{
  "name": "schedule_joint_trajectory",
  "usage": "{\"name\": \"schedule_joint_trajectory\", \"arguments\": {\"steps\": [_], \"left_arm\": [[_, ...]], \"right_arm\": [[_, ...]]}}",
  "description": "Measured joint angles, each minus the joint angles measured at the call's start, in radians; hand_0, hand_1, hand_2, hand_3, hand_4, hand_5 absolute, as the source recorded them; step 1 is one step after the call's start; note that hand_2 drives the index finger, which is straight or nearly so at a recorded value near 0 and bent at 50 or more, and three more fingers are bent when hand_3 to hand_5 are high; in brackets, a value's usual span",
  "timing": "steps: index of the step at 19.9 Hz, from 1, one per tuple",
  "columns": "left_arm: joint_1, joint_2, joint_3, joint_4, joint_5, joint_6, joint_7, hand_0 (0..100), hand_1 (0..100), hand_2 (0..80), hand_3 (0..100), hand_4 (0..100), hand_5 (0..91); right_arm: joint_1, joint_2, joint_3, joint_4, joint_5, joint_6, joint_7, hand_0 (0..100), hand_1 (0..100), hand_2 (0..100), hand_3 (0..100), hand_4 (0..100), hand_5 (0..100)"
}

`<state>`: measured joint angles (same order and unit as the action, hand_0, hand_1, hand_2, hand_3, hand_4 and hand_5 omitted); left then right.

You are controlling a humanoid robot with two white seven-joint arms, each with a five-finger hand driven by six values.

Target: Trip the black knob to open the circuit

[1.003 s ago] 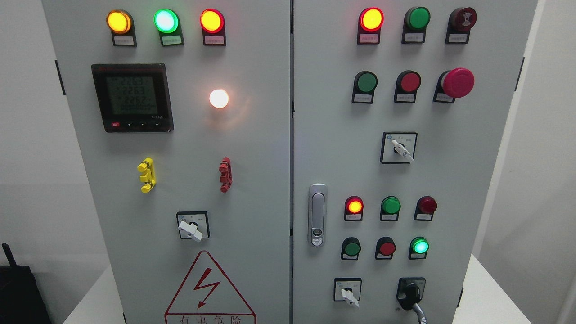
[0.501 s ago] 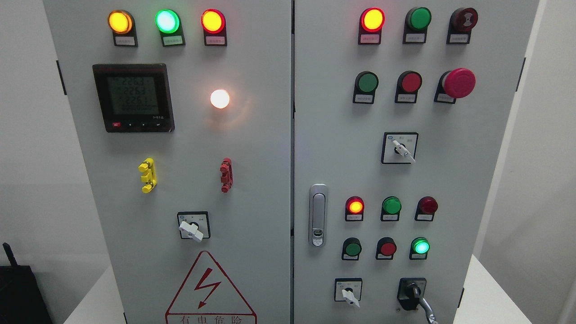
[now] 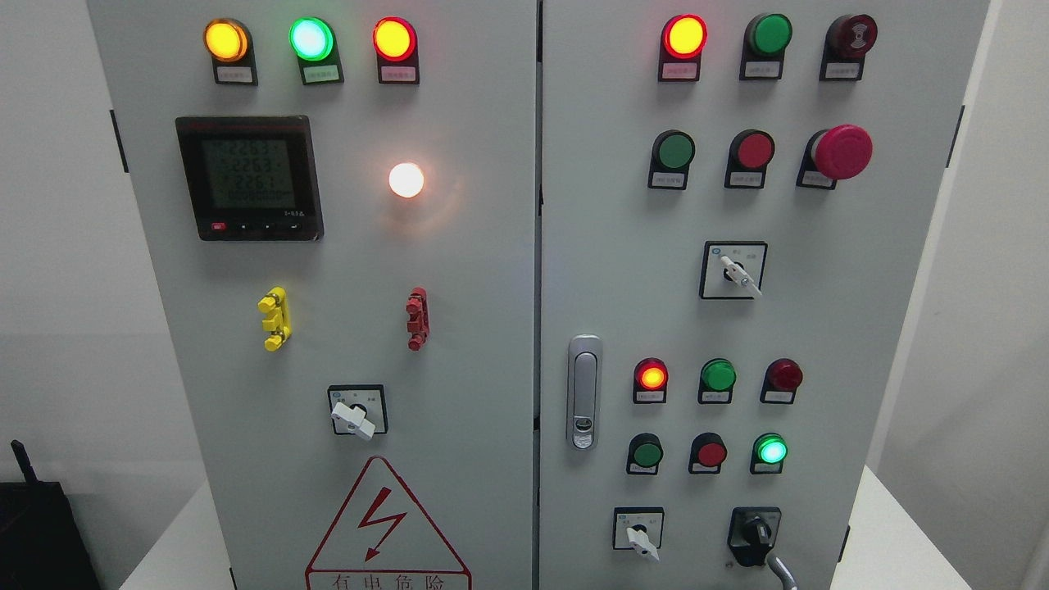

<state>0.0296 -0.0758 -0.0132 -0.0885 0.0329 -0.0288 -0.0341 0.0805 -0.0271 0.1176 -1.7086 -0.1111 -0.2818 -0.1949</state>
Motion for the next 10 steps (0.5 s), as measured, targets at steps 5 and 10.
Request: {"name": "schedule_joint_trajectory", "arguments": {"steps": [5, 10], "left_arm": [[0.0, 0.0, 0.0, 0.0, 0.0, 0.0, 0.0, 12, 39, 0.0, 0, 0, 0.0], [0.0, 0.0, 0.0, 0.0, 0.0, 0.0, 0.0, 12, 39, 0.0, 0, 0, 0.0]], "right_arm": [[0.041, 0.0, 0.0, -0.032, -0.002, -0.001, 0.001, 76, 55, 0, 100, 88, 78], [0.086, 0.0, -0.001, -0.076, -0.013, -0.01, 0.001, 17, 16, 0, 68, 56, 43]]}}
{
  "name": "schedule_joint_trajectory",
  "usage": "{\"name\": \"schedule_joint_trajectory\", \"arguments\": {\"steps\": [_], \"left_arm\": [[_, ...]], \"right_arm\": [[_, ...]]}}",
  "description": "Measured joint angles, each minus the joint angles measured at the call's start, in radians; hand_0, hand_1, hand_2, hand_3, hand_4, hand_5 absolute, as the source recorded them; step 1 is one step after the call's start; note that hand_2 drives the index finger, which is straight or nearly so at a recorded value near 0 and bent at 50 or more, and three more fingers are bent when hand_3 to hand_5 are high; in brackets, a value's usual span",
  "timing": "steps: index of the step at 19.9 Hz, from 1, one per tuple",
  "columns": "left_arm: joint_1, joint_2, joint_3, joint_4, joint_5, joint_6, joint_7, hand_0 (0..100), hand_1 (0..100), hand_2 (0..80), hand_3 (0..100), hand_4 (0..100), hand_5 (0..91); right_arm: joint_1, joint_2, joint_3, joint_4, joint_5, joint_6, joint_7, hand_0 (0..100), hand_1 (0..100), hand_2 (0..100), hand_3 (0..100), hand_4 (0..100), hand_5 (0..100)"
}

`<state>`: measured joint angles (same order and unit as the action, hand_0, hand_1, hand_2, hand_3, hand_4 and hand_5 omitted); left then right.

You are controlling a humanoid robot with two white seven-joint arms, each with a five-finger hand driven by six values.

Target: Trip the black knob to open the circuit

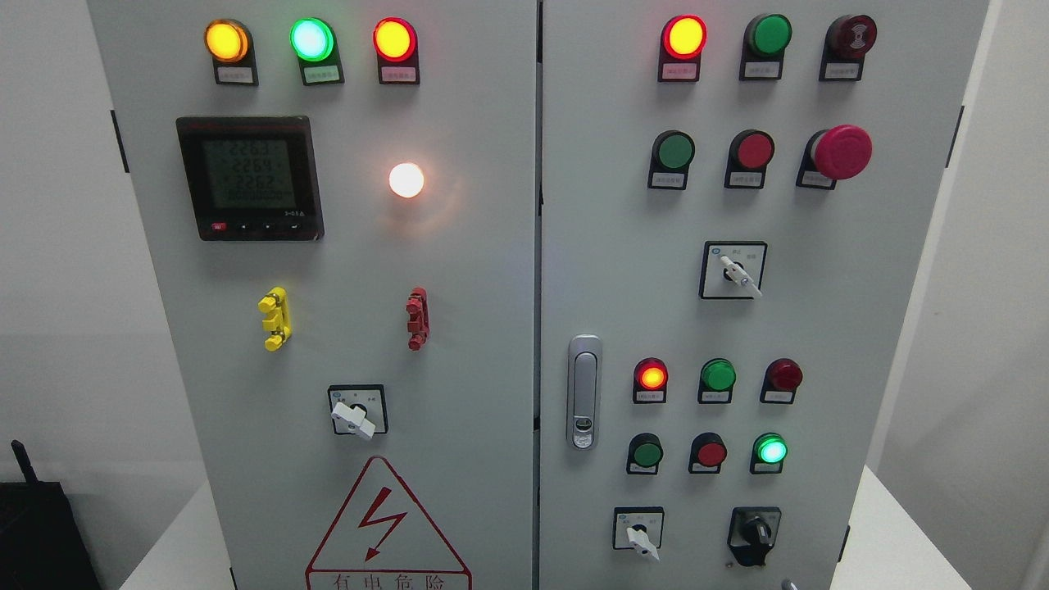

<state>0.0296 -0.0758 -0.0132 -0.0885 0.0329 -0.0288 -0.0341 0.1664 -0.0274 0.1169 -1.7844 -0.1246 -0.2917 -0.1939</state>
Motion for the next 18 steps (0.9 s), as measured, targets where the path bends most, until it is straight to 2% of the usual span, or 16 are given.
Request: {"name": "schedule_joint_trajectory", "arguments": {"steps": [1, 3, 5, 6, 10, 12, 18], "left_arm": [[0.0, 0.0, 0.0, 0.0, 0.0, 0.0, 0.0, 12, 39, 0.0, 0, 0, 0.0], [0.0, 0.0, 0.0, 0.0, 0.0, 0.0, 0.0, 12, 39, 0.0, 0, 0, 0.0], [0.0, 0.0, 0.0, 0.0, 0.0, 0.0, 0.0, 12, 39, 0.0, 0, 0, 0.0], [0.0, 0.0, 0.0, 0.0, 0.0, 0.0, 0.0, 12, 39, 0.0, 0, 0, 0.0], [0.0, 0.0, 0.0, 0.0, 0.0, 0.0, 0.0, 12, 39, 0.0, 0, 0, 0.0], [0.0, 0.0, 0.0, 0.0, 0.0, 0.0, 0.0, 12, 39, 0.0, 0, 0, 0.0], [0.0, 0.0, 0.0, 0.0, 0.0, 0.0, 0.0, 12, 39, 0.0, 0, 0, 0.0]], "right_arm": [[0.008, 0.0, 0.0, -0.006, -0.021, -0.001, 0.0, 11, 8, 1, 62, 51, 38], [0.03, 0.0, -0.001, -0.024, -0.06, -0.002, 0.0, 6, 0, 3, 50, 42, 30], [0.049, 0.0, -0.009, -0.039, -0.069, -0.003, 0.004, 4, 0, 3, 44, 37, 25], [0.059, 0.0, -0.012, -0.048, -0.07, -0.003, 0.006, 4, 0, 3, 37, 30, 19], [0.085, 0.0, -0.016, -0.073, -0.07, -0.003, 0.015, 3, 0, 0, 24, 17, 4], [0.093, 0.0, -0.02, -0.08, -0.071, -0.003, 0.016, 3, 0, 0, 19, 13, 0], [0.1, 0.0, -0.021, -0.081, -0.071, -0.003, 0.021, 2, 0, 0, 15, 8, 0]]}}
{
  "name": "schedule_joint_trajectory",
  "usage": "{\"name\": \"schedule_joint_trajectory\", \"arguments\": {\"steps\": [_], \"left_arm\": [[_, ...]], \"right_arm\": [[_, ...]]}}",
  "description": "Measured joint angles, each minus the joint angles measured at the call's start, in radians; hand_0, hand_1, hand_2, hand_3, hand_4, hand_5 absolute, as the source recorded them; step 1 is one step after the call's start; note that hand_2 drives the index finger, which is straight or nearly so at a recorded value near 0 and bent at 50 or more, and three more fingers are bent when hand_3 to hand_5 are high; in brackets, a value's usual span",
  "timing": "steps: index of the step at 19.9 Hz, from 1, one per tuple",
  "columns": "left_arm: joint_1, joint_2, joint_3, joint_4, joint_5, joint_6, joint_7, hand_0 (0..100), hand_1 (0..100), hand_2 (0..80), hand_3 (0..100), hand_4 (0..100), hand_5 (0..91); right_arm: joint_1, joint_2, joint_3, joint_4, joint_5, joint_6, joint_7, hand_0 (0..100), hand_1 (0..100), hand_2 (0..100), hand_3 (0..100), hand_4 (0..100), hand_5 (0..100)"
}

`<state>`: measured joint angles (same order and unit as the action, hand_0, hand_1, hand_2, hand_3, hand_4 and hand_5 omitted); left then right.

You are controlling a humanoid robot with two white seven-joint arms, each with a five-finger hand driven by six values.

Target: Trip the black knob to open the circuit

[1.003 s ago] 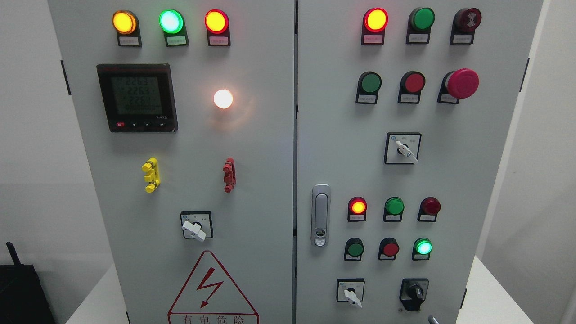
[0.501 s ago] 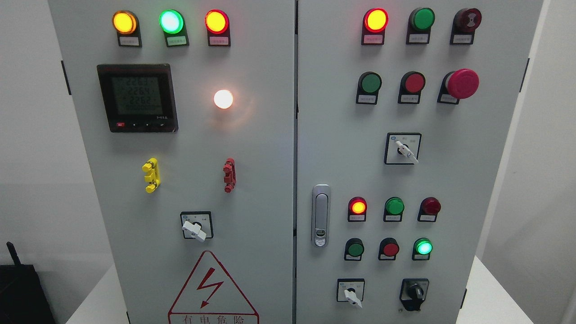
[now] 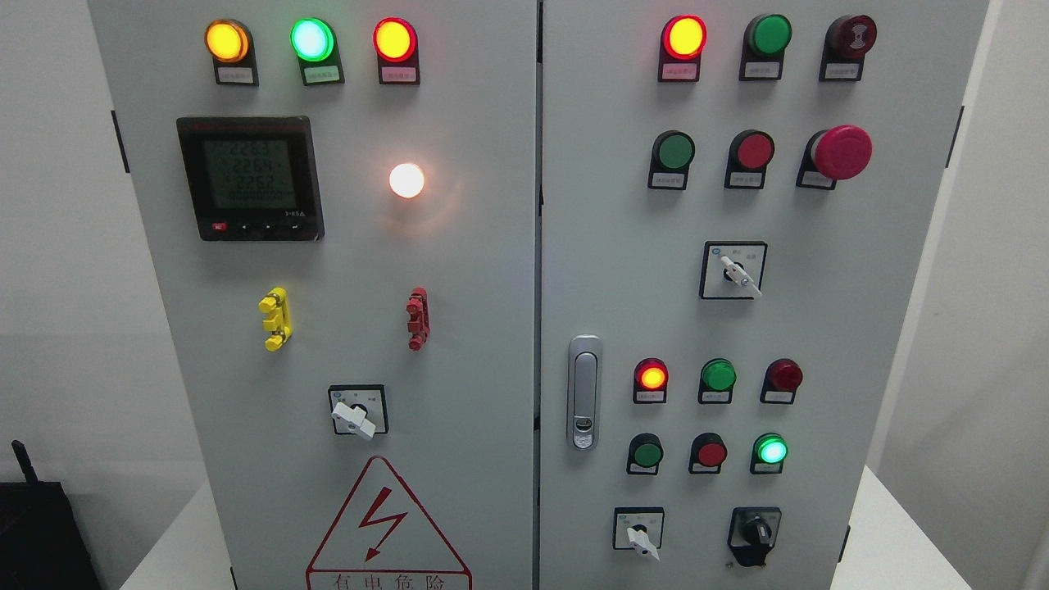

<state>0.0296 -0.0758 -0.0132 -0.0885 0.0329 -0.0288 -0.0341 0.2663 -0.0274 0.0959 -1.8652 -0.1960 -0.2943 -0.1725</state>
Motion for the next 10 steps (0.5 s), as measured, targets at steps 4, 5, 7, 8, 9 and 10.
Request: {"name": "schedule_joint_trajectory", "arguments": {"steps": [4, 5, 7, 8, 9, 10], "left_arm": [[0.0, 0.0, 0.0, 0.0, 0.0, 0.0, 0.0, 12, 39, 0.0, 0, 0, 0.0], [0.0, 0.0, 0.0, 0.0, 0.0, 0.0, 0.0, 12, 39, 0.0, 0, 0, 0.0], [0.0, 0.0, 0.0, 0.0, 0.0, 0.0, 0.0, 12, 39, 0.0, 0, 0, 0.0], [0.0, 0.0, 0.0, 0.0, 0.0, 0.0, 0.0, 12, 39, 0.0, 0, 0, 0.0], [0.0, 0.0, 0.0, 0.0, 0.0, 0.0, 0.0, 12, 39, 0.0, 0, 0, 0.0], [0.0, 0.0, 0.0, 0.0, 0.0, 0.0, 0.0, 12, 39, 0.0, 0, 0, 0.0]], "right_arm": [[0.004, 0.0, 0.0, 0.0, 0.0, 0.0, 0.02, 1, 0, 0, 13, 6, 0], [0.004, 0.0, 0.0, 0.0, 0.0, 0.0, 0.022, 1, 0, 0, 13, 6, 0], [0.004, 0.0, 0.0, 0.0, 0.0, 0.0, 0.023, 1, 0, 0, 12, 5, 0], [0.004, 0.0, 0.0, 0.0, -0.001, 0.0, 0.023, 1, 0, 0, 11, 5, 0], [0.005, 0.0, 0.0, 0.0, -0.001, 0.0, 0.023, 1, 0, 0, 11, 4, 0], [0.005, 0.0, 0.0, 0.0, -0.001, 0.0, 0.023, 1, 0, 0, 11, 3, 0]]}}
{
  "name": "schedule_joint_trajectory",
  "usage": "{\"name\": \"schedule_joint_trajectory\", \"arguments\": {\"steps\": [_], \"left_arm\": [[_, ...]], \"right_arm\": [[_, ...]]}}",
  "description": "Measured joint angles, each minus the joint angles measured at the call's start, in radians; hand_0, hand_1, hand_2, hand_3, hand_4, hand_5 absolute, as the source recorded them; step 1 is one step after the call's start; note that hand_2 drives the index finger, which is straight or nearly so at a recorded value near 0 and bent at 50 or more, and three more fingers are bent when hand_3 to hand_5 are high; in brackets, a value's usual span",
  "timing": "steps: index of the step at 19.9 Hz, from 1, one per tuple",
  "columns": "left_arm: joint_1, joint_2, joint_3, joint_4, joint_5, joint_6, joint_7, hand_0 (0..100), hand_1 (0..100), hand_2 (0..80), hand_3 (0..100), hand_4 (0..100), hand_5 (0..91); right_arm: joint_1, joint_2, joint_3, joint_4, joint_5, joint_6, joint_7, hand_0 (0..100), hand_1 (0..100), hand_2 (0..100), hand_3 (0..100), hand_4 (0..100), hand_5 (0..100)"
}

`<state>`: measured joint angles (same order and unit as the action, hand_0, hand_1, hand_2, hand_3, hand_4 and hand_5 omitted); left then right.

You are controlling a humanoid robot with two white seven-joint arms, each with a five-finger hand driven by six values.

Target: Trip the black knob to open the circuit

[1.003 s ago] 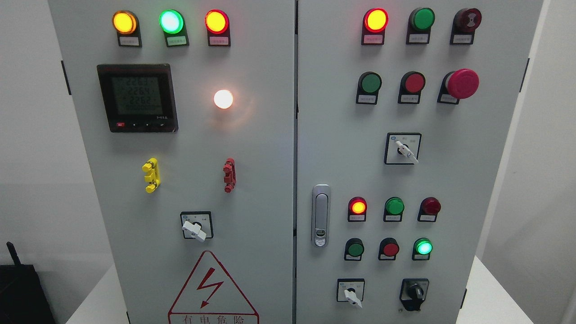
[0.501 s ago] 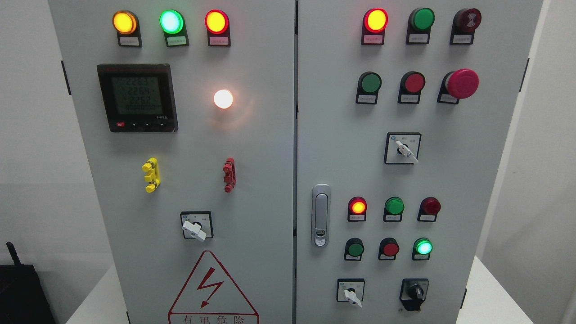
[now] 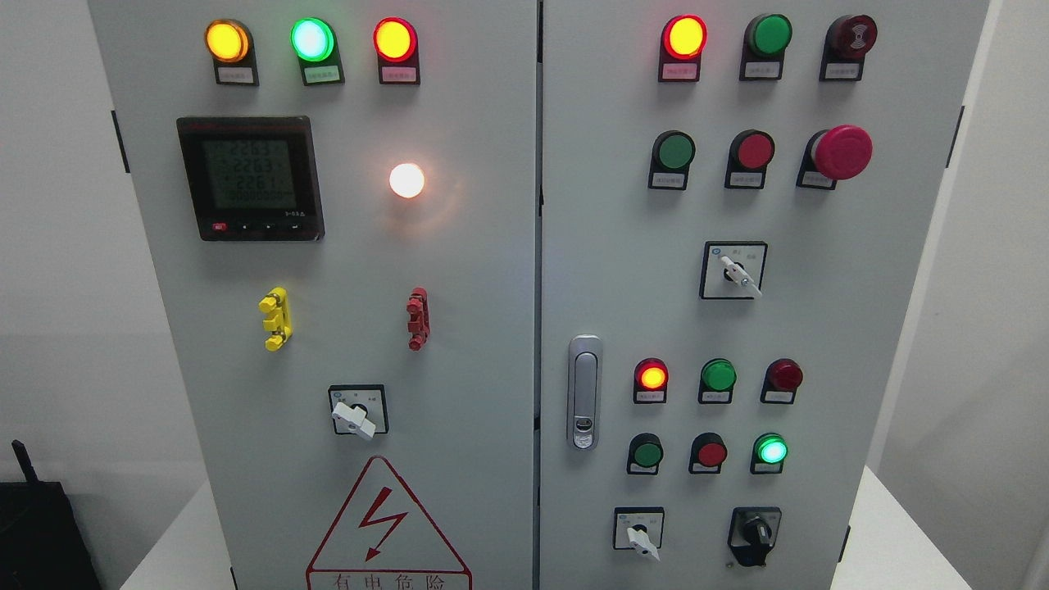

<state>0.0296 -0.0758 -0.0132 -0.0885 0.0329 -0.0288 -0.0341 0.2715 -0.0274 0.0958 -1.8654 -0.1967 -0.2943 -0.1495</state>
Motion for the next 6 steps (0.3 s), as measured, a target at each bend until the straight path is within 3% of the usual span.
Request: {"name": "schedule_joint_trajectory", "arguments": {"steps": [6], "left_arm": [[0.0, 0.0, 0.0, 0.0, 0.0, 0.0, 0.0, 12, 39, 0.0, 0, 0, 0.0]], "right_arm": [[0.004, 0.0, 0.0, 0.0, 0.0, 0.0, 0.0, 1, 0, 0, 10, 2, 0]]}}
